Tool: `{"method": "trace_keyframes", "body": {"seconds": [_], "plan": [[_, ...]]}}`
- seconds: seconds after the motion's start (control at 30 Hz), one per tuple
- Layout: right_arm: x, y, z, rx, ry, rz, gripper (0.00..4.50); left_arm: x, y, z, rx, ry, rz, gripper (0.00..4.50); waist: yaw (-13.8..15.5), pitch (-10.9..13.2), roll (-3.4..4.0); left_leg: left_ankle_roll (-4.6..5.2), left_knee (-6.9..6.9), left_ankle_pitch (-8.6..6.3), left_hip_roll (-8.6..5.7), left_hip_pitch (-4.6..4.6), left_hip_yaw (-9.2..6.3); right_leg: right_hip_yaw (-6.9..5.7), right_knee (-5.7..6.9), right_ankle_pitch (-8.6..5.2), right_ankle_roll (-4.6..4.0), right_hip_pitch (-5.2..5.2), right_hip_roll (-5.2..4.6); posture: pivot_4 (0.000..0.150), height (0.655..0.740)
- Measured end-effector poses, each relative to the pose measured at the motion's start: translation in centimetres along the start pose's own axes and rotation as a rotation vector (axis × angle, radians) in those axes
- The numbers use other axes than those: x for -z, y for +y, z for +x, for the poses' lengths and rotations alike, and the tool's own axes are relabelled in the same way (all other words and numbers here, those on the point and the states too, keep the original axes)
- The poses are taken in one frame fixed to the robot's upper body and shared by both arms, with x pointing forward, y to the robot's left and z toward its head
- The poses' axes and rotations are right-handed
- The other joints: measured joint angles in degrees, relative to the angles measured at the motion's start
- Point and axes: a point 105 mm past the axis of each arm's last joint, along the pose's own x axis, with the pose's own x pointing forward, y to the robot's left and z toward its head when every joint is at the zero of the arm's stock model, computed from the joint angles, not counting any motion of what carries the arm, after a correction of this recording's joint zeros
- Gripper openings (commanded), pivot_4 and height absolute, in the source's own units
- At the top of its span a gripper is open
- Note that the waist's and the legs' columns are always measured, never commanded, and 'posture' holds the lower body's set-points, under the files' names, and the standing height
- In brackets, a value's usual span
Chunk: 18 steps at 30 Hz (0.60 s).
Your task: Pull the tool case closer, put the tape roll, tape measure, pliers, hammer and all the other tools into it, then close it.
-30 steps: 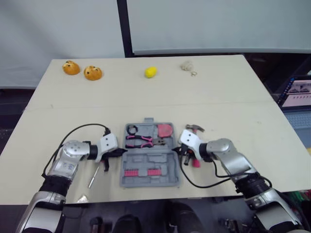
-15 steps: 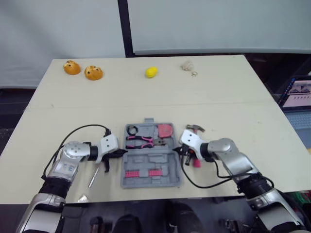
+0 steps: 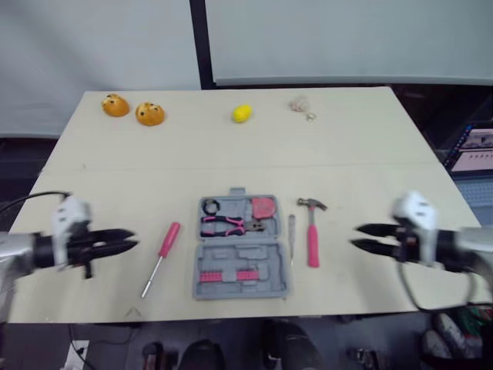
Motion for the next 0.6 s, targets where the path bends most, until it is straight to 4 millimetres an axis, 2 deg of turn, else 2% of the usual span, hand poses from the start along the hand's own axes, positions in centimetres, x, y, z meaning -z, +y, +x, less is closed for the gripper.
{"method": "trace_keyframes", "body": {"seconds": [0.07, 0.1, 0.17, 0.33, 0.43, 0.6], "plan": [[1.6, -0.2, -2.2, 0.032, 0.042, 0.032, 4.33, 1.8, 0.7, -2.1, -0.077, 0.031, -0.049, 3.85, -0.2, 0.0, -0.03, -0.02, -0.07, -0.13, 0.0, 0.12, 0.0, 0.04, -0.02, 0.0, -0.01, 0.08, 0.01, 0.15, 0.7292], [2.4, -0.3, -3.1, 0.049, 0.053, 0.058, 4.5, 2.7, 1.1, -3.2, -0.118, 0.048, -0.077, 4.37, -0.3, 0.0, -0.05, -0.04, -0.08, -0.18, 0.02, 0.13, 0.01, 0.05, -0.02, -0.01, -0.02, 0.06, 0.03, 0.15, 0.7292], [3.7, -1.3, -5.0, 0.12, 0.061, 0.113, 4.5, 4.4, 1.9, -5.2, -0.215, 0.077, -0.123, 4.44, -0.3, 0.0, -0.06, -0.03, -0.09, -0.21, 0.02, 0.13, 0.04, 0.04, -0.02, -0.02, -0.03, 0.02, 0.04, 0.15, 0.7292], [3.8, -3.0, -7.8, 0.232, 0.043, 0.106, 4.5, 6.6, 3.4, -8.1, -0.376, 0.097, -0.138, 4.44, -0.3, 0.0, -0.08, -0.07, -0.17, -0.24, 0.04, 0.15, 0.05, 0.06, -0.05, -0.04, -0.08, 0.0, 0.01, 0.15, 0.7292], [4.2, -3.3, -8.3, 0.253, 0.042, 0.118, 4.5, 7.3, 3.5, -8.7, -0.403, 0.097, -0.146, 4.44, -0.3, 0.0, -0.1, -0.08, -0.17, -0.24, 0.04, 0.12, 0.06, 0.07, -0.07, -0.04, -0.07, -0.01, -0.03, 0.15, 0.7292], [3.6, -3.6, -8.1, 0.267, 0.015, 0.103, 4.5, 7.0, 3.6, -8.3, -0.408, 0.084, -0.125, 4.44, -0.2, 0.0, -0.1, -0.08, -0.17, -0.24, 0.03, 0.13, 0.06, 0.08, -0.06, -0.02, -0.04, 0.0, -0.07, 0.15, 0.7292]]}}
